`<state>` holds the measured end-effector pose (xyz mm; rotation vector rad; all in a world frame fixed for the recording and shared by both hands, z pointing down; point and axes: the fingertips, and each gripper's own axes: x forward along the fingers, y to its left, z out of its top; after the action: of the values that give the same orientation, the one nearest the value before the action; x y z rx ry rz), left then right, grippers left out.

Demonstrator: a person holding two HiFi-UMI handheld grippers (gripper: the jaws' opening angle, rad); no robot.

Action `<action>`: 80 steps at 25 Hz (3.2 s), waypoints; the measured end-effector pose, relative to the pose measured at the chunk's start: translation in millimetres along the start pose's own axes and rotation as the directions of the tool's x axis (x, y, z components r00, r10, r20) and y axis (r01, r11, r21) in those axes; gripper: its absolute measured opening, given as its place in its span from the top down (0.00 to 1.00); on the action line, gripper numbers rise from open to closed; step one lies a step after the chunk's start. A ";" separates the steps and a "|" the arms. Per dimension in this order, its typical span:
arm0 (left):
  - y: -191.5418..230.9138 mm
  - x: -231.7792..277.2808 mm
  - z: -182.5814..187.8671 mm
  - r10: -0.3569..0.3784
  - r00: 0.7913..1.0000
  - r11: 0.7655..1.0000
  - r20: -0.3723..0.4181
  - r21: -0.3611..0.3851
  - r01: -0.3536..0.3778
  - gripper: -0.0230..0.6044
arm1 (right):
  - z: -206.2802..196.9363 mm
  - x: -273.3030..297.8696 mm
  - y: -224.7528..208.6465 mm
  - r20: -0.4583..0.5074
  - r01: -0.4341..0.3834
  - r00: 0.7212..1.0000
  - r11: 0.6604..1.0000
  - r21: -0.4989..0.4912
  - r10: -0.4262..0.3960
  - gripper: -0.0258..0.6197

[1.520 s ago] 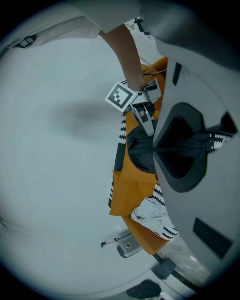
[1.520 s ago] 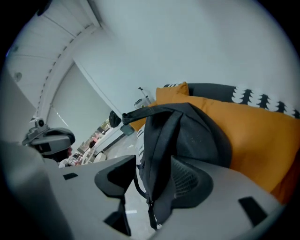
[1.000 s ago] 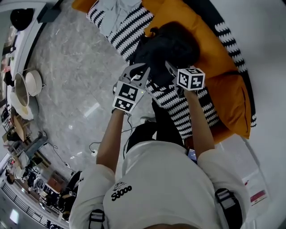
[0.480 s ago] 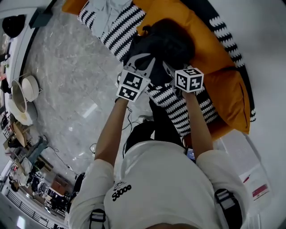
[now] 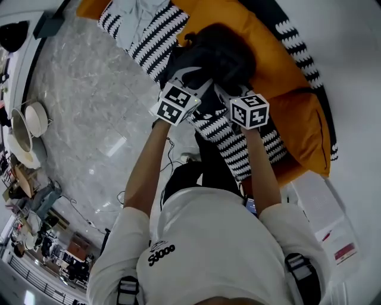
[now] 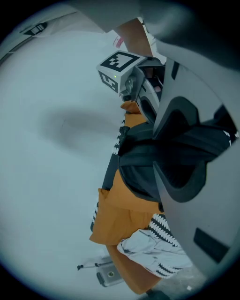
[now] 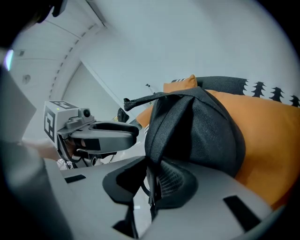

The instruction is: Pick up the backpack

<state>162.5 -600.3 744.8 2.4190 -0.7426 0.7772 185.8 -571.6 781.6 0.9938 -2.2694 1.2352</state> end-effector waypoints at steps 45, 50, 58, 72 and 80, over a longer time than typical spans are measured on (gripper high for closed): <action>8.3 26.3 -54.6 0.040 0.997 0.999 -0.064 -0.012 -0.041 0.81 | -23.7 -15.8 -10.9 -0.022 0.154 0.987 0.983 -0.099 -0.157 0.86; 1.1 -10.9 -54.4 0.071 0.997 0.997 -0.018 0.021 -0.070 0.84 | -31.7 -22.6 16.7 0.015 0.209 0.978 0.967 -0.146 -0.209 0.87; -16.3 -103.4 -52.9 0.098 0.993 0.995 0.071 0.029 -0.100 0.85 | -32.4 -49.5 111.5 0.125 0.168 0.982 0.967 -0.192 -0.145 0.87; -59.4 -278.6 -62.1 0.128 0.973 0.990 0.192 0.038 -0.138 0.85 | -33.9 -92.0 275.4 0.210 0.137 0.975 0.945 -0.297 -0.076 0.88; -63.2 -344.6 -69.6 0.165 0.943 0.985 0.291 0.000 -0.172 0.85 | -31.9 -97.9 339.9 0.288 0.126 0.957 0.951 -0.282 -0.042 0.88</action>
<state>-61.8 -395.0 557.4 2.5480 -1.0710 0.4994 3.8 -380.6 544.0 1.1935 -2.4975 0.7216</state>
